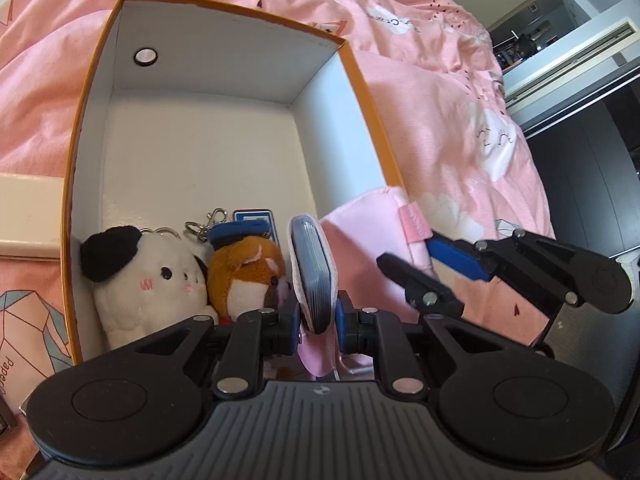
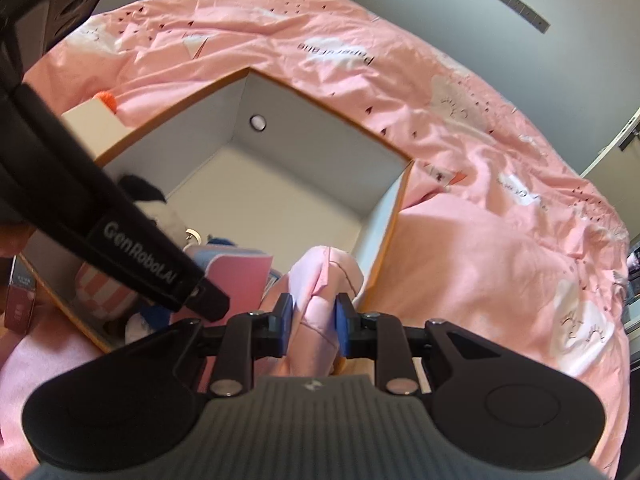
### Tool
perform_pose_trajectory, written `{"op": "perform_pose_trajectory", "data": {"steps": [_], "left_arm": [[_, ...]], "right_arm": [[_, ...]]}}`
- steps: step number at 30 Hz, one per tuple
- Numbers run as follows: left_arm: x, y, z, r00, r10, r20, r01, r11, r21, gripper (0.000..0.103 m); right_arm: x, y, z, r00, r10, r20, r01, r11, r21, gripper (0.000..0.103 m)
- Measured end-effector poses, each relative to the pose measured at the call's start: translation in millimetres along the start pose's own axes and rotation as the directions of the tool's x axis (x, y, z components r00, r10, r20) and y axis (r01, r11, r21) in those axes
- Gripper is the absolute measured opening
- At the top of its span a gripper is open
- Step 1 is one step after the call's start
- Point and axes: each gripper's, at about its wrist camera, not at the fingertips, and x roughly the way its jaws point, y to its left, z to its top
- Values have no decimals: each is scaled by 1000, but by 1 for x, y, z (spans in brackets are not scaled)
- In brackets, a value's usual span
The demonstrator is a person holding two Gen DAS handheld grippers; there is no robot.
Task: Organize objects
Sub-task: 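Carry the pouch and card holder over the orange box and lower them inside, then open the left tool to release the card holder while the right tool releases the pouch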
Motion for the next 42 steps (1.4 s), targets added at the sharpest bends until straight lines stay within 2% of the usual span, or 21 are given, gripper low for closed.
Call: {"op": "perform_pose_trajectory", "data": {"steps": [4,11,15,20,26,29,31,34,40,42], "left_arm": [[9,5,-3,1000,-7,-20,6,1000,-17,19],[23,1,-2,1000,0,-17,-1,1000,-28,19],[27,2,-5,1000,15,2,-15,1000,-28,20],[39,13,-8,999,-26,-38,23,997,-77,22],[37,16,-9,999,-41,-24,39,996,-79,25],[32,16,-9,998,-54,-27,52,996,-77,38],[26,15,-10,997,-70,-22,69,995,-66,50],[15,12,-10,997,-72,-11,72,997,-36,59],[-7,14,-11,991,-132,16,132,991,-21,61],[-10,16,-13,991,-135,19,135,991,-19,61]], "right_arm": [[6,6,-4,1000,3,-11,-3,1000,-28,24],[16,15,-8,996,66,-53,-69,995,-70,25],[25,12,-9,994,80,-74,-82,996,-33,25],[31,3,-9,990,116,-78,-113,993,36,26],[26,5,-10,994,88,-66,-85,995,42,34],[19,1,-12,996,65,-56,-62,996,57,43],[13,-4,-13,998,61,-36,-58,995,82,44],[0,-11,-18,997,79,-6,-78,988,135,45],[-14,-14,-15,998,60,10,-61,988,142,44],[-17,-15,-16,997,79,5,-78,986,149,34]]}}
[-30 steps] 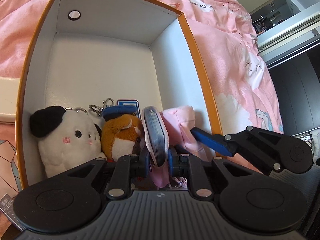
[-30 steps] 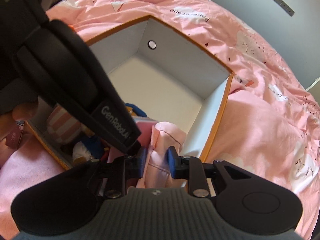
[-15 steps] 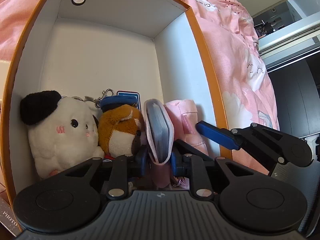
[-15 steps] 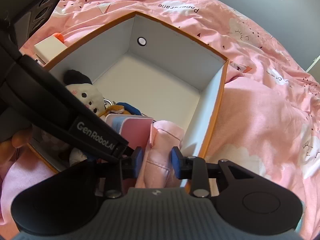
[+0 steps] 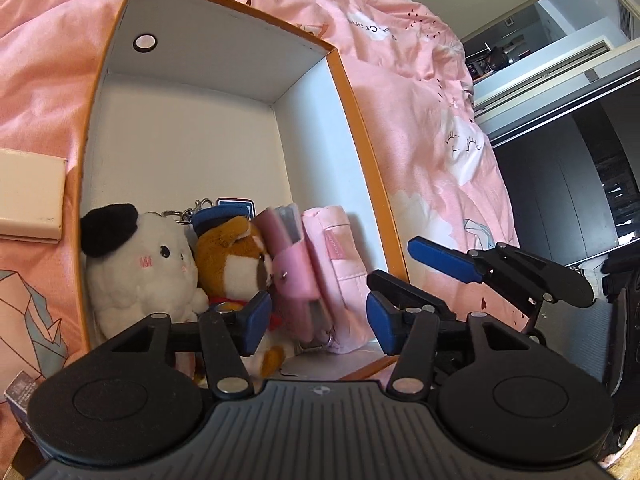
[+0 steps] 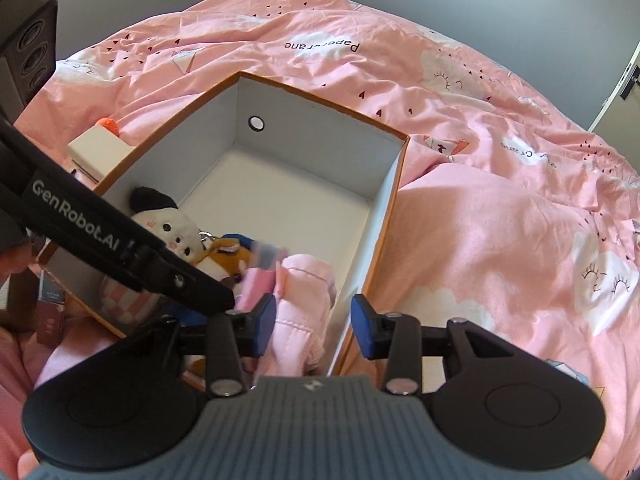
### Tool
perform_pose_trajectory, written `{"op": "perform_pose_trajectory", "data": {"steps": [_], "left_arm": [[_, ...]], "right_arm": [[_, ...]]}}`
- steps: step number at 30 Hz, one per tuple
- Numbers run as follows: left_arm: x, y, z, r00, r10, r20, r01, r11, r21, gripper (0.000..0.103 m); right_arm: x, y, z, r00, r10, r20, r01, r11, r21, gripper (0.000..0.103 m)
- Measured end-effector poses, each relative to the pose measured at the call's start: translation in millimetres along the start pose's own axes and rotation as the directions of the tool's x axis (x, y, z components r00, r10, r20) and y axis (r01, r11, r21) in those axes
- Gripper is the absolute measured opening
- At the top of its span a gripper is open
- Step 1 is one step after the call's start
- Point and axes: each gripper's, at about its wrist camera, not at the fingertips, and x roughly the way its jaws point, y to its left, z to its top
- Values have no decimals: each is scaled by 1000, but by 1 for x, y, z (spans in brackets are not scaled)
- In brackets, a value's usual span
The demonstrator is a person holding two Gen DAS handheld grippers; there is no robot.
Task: Organize objects
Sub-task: 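Open the left tool to release the card holder while the right tool releases the pouch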
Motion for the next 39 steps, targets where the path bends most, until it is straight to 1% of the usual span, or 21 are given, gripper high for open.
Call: {"op": "perform_pose_trajectory", "data": {"steps": [3,5,6,9,11,13,15,16,17,19,21,25,27,29,32,34,38,39], "left_arm": [[3,0,-2,1000,15,-10,-14,1000,13,60],[10,0,-3,1000,13,-17,-12,1000,12,57],[12,1,-3,1000,3,-19,-3,1000,4,52],[17,5,-1,1000,-20,-11,20,999,-29,50],[12,7,2,1000,-17,14,17,999,-42,49],[2,6,5,998,23,51,-22,1000,-20,46],[-6,3,9,993,85,86,-87,996,17,46],[-10,3,10,990,103,100,-107,994,30,46],[-12,2,12,988,113,108,-118,992,41,46],[-15,3,14,986,118,114,-125,991,53,46],[-15,5,14,986,120,116,-127,990,56,46],[-14,9,14,990,104,99,-110,992,61,46],[-13,9,14,991,98,93,-104,992,67,46],[-11,8,15,992,91,89,-97,993,73,46],[-12,10,16,993,78,87,-85,994,73,46],[-12,10,16,994,73,87,-80,994,77,46],[-9,7,15,993,74,86,-83,992,97,46],[-9,6,15,993,78,86,-87,991,104,46]], "right_arm": [[0,1,1,999,27,-27,-27,1000,6,25],[2,3,0,999,23,-47,-23,1000,-3,20],[4,3,0,998,17,-57,-17,1000,-4,20],[6,4,1,998,31,-54,-31,1000,3,21],[10,5,2,997,60,-57,-59,998,14,21],[15,9,4,994,88,-70,-87,996,19,21],[22,15,7,990,113,-85,-111,994,27,23],[26,18,8,989,114,-95,-112,993,30,23],[31,20,10,989,108,-106,-105,994,31,25],[40,24,12,987,92,-130,-88,995,35,25],[49,25,14,985,95,-147,-89,995,50,26],[65,27,15,978,79,-194,-66,995,75,26],[67,26,14,975,75,-209,-56,994,95,23],[65,22,17,969,82,-233,-49,989,143,21],[58,11,19,953,136,-269,-67,965,252,21],[56,5,20,941,168,-295,-76,951,301,21],[64,7,17,924,180,-336,-67,945,320,20],[67,11,16,924,176,-341,-63,946,317,20]]}}
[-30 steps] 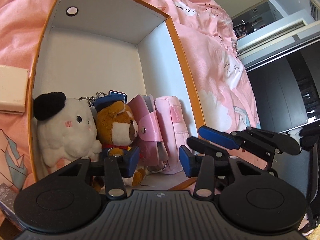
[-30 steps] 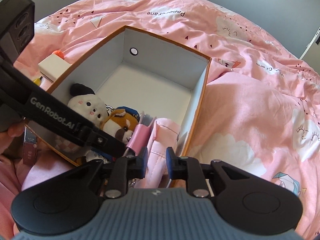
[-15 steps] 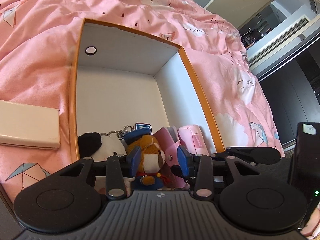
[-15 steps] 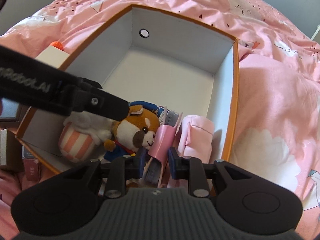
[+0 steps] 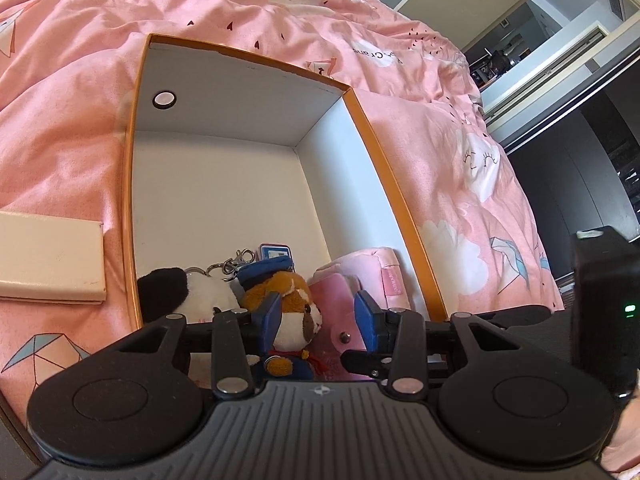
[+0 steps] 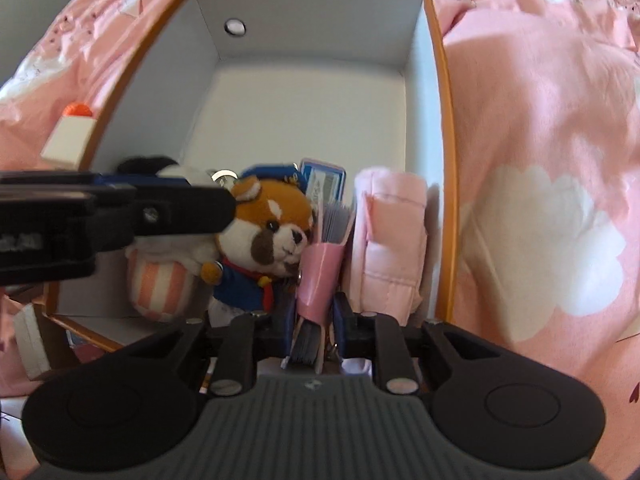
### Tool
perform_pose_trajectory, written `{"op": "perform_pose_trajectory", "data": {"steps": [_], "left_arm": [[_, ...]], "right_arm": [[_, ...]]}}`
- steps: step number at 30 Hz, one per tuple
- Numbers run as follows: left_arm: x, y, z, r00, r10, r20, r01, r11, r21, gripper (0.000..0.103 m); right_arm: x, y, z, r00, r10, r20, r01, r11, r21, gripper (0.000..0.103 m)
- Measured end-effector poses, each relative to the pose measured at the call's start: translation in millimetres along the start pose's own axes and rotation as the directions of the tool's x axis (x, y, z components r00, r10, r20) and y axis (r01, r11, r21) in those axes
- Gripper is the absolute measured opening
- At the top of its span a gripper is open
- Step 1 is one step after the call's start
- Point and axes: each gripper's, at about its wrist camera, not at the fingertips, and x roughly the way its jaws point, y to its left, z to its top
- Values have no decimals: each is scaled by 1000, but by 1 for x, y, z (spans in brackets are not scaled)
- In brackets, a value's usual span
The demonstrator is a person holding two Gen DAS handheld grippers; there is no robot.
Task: Organize objects
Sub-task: 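Open the left tool to release the card holder while the right tool releases the pouch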
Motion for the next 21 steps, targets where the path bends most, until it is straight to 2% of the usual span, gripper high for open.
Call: {"op": "perform_pose_trajectory", "data": {"steps": [5,9,14,18,21], "left_arm": [[0,-5,-5,999,34,12,-34,999,41,46],[0,-4,-8,1000,10,9,-11,999,32,46],[-4,-4,-9,1000,17,22,-18,1000,20,46],[-8,-7,-13,999,16,27,-17,1000,26,46],[-11,-8,-16,999,30,33,-31,999,30,46]], "right_arm": [[-3,9,-7,1000,-20,20,21,999,-43,22],[-23,18,-13,996,-43,76,52,991,-122,26],[-47,22,-20,975,-130,179,168,963,-213,29],[-33,7,-14,966,-173,190,214,951,-224,34],[-24,13,-17,953,-194,234,255,930,-265,35]]}}
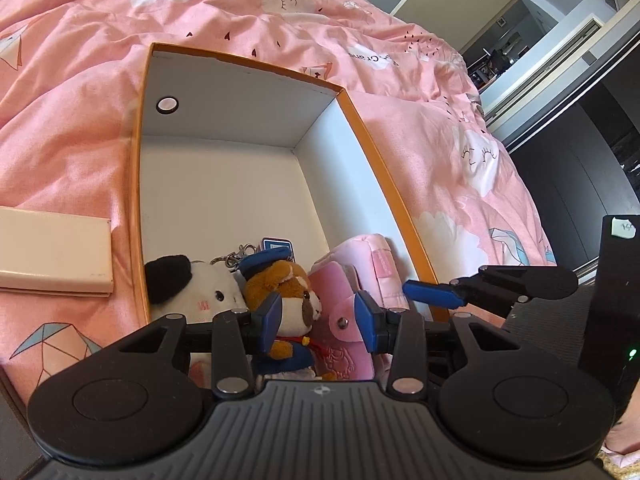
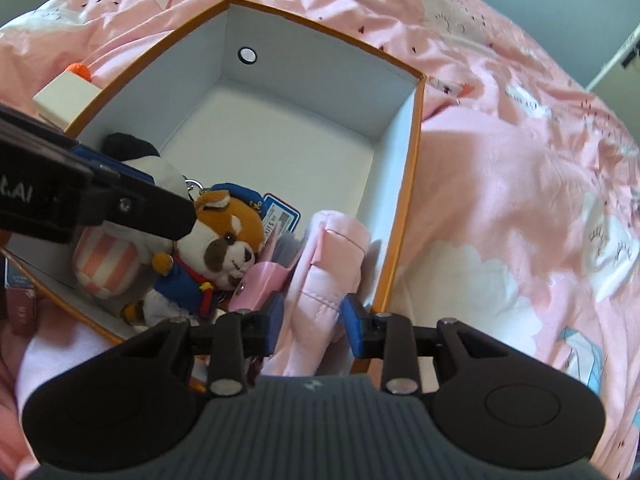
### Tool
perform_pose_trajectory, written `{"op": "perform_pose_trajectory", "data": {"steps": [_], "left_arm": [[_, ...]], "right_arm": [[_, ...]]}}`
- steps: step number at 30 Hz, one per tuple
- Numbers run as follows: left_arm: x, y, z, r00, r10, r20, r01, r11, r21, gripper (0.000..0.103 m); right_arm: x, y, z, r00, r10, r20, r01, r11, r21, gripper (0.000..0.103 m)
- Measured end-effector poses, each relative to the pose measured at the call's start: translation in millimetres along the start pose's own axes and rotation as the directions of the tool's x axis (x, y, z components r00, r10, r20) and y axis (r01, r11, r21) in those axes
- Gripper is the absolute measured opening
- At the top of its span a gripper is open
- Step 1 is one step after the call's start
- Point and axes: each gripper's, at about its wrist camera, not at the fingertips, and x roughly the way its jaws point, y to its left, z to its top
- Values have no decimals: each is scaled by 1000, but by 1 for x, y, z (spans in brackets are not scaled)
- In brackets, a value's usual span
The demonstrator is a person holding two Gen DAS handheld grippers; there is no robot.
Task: Organize objects
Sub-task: 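Open the left tool to release the card holder while the right tool releases the pouch, then withdraw both tools from the orange box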
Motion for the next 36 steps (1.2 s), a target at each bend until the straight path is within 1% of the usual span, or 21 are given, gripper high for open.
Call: {"op": "perform_pose_trajectory", "data": {"steps": [1,4,5,8,11,15,17,18,20,22,25,26,27,31,33,36], "left_arm": [[-1,0,-1,1000,8,-1,-8,1000,0,46],[-5,-1,-4,1000,23,3,-23,1000,4,46],[-7,-2,-4,1000,23,5,-23,1000,7,46],[-12,-6,-7,1000,17,12,-17,1000,17,46],[-15,-8,-10,1000,17,14,-17,1000,23,46],[-25,-11,-15,999,18,26,-19,999,31,46],[-34,-11,-16,999,14,41,-15,999,35,46],[-39,-10,-17,999,16,48,-17,999,37,46],[-48,-11,-18,997,23,67,-26,999,38,46],[-56,-14,-21,996,28,89,-32,999,44,46],[-67,-19,-30,992,29,119,-36,998,57,46],[-71,-20,-33,992,31,126,-39,997,62,46],[-75,-20,-36,990,38,134,-47,997,67,46],[-94,-19,-47,980,92,177,-112,988,104,46],[-106,-15,-51,976,105,191,-130,984,120,48],[-127,-5,-55,969,135,207,-165,977,133,49]], "right_arm": [[1,3,0,1000,-15,1,15,1000,-17,34],[2,7,0,999,-48,-20,47,998,-48,28],[0,8,0,998,-50,-33,48,998,-51,26],[-5,8,2,998,-46,-52,44,998,-40,25],[2,6,1,997,-29,-68,29,1000,-7,25],[4,7,-3,998,-23,-55,24,999,27,27],[-3,7,-3,999,-26,-42,28,998,49,31],[-7,9,-3,999,-42,-33,44,997,57,34],[-20,13,-5,997,-78,9,77,995,69,37],[-35,18,-7,993,-98,64,92,991,99,38],[-59,30,-12,984,-93,153,70,986,148,39],[-66,36,-14,979,-88,185,59,986,159,42],[-73,42,-17,973,-90,213,53,984,172,46],[-89,66,-27,945,-100,311,39,980,196,46],[-96,77,-33,925,-92,369,14,978,210,47],[-107,97,-39,898,-70,434,-17,981,193,54]]}}
